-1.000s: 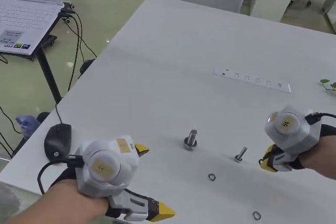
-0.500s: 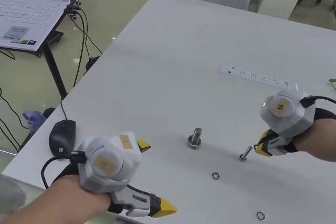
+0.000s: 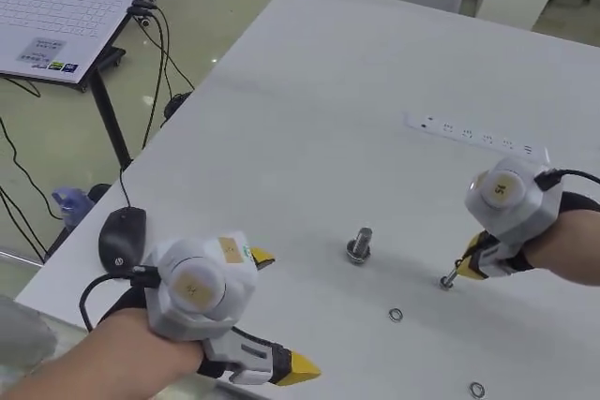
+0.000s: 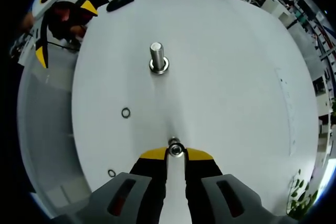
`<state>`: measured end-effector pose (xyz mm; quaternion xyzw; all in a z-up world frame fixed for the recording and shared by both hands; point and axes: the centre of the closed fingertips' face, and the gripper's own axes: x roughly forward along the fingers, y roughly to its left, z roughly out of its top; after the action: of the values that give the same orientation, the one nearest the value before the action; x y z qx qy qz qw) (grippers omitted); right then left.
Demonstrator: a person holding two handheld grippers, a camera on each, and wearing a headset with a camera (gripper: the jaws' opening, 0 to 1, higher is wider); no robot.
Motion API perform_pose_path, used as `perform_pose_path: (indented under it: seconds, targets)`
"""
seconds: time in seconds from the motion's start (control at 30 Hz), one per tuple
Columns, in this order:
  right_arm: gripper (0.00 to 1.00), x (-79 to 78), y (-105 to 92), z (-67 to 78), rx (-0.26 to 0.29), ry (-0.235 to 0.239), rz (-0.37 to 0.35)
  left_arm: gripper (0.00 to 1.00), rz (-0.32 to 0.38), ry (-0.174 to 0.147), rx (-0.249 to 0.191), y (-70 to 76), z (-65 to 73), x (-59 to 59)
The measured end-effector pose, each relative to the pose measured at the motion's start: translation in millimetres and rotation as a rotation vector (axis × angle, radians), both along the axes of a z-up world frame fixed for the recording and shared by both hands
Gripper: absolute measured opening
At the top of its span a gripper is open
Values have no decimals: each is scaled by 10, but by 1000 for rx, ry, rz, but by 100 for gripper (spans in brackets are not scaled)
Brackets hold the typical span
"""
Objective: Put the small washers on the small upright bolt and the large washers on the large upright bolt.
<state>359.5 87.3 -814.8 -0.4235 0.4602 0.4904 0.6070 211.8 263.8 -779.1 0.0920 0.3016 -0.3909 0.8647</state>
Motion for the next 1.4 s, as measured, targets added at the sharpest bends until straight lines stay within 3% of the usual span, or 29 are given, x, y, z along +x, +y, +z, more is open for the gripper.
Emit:
perform_pose_path:
  seconds: [0.63,0.93,1.4]
  targets:
    - [13,20,-23,-291,-42,40,23,84,1,21,5,47,-57,-5]
    - [13,20,-28,-489,-60,58,26,85,-2,1,-12,50,0,22]
    - [13,13,-7,-489,-73,52,37,91,-20,-1,-5,59,-41,51]
